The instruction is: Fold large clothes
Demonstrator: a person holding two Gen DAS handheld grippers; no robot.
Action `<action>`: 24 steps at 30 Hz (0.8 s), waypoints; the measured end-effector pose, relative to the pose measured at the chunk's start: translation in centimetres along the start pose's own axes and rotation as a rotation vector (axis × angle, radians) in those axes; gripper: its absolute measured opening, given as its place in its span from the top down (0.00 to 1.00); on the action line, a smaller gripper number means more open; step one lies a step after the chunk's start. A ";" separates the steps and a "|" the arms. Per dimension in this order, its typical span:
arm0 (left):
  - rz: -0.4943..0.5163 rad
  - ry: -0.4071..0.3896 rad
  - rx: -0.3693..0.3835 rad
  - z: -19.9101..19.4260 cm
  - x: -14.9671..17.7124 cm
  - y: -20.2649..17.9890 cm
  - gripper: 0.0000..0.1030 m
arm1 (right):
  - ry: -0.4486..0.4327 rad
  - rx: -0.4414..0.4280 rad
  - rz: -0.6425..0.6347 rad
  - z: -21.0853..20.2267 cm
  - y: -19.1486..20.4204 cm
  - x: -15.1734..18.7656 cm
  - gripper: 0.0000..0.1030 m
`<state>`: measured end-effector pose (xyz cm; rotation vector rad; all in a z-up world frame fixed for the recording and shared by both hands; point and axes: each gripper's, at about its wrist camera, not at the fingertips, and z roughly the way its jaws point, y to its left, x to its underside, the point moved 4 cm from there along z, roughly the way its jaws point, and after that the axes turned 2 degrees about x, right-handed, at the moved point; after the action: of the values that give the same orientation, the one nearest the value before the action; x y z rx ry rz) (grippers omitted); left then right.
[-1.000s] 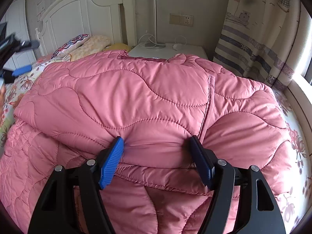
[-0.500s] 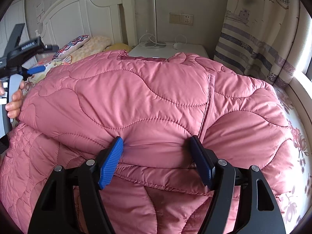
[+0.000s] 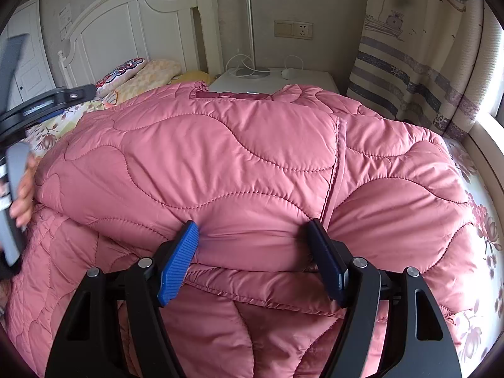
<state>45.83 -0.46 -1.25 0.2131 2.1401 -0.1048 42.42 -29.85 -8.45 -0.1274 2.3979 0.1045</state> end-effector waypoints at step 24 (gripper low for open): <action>0.031 0.244 0.130 -8.2 11.3 -2.3 0.02 | 0.002 -0.010 0.011 0.0 -0.5 0.0 0.32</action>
<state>32.62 -0.12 -6.29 0.3507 2.3741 -0.2090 42.50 -30.35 -8.50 -0.1194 2.4008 0.1210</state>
